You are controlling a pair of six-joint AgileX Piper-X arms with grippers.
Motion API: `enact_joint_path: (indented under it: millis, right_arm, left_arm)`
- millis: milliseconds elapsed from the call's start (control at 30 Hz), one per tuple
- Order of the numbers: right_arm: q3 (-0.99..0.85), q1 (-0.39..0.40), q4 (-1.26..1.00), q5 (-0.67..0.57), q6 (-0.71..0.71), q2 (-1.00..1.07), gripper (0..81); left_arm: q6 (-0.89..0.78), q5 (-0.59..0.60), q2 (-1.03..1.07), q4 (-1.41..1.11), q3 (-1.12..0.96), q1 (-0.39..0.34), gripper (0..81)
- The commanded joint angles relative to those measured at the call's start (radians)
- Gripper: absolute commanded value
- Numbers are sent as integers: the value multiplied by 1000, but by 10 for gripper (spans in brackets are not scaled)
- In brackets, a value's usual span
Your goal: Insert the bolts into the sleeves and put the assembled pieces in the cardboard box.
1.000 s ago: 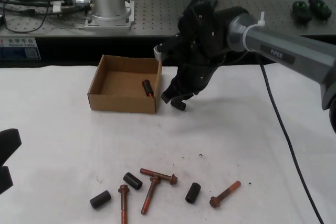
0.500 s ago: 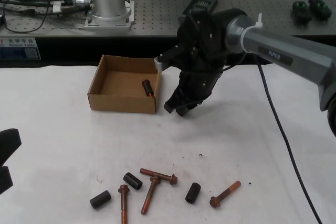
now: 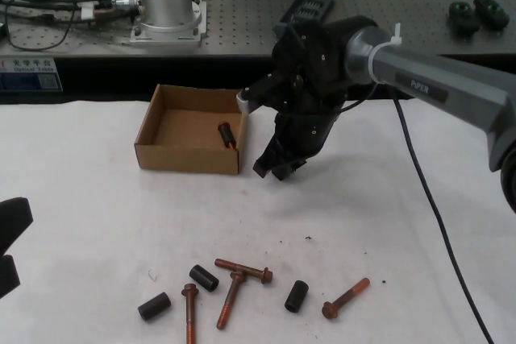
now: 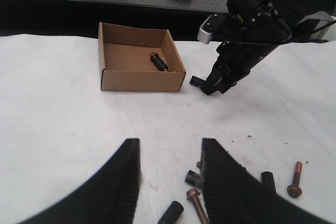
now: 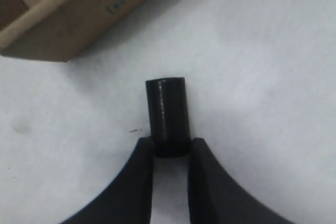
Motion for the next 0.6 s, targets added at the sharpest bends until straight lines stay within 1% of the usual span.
enact_joint_path:
  millis: [0, 133, 233, 333, 567]
  right_arm:
    - [-3, 4, 66, -13, -9, 2, 52]
    - [-3, 12, 223, -13, -9, 0, 52]
    - [-3, 21, 296, -19, -9, -5, 52]
    - [-3, 36, 346, -59, -12, -25, 52]
    - [-3, 92, 375, -77, -12, -80, 53]
  left_arm:
    - [-9, 5, -7, -5, -4, 4, 281]
    - [-9, 5, -7, -5, -4, 4, 281]
    - [-9, 5, -7, -5, -4, 4, 281]
    - [-9, 5, -7, -5, -4, 4, 281]
    - [-9, 5, -7, -5, -4, 4, 281]
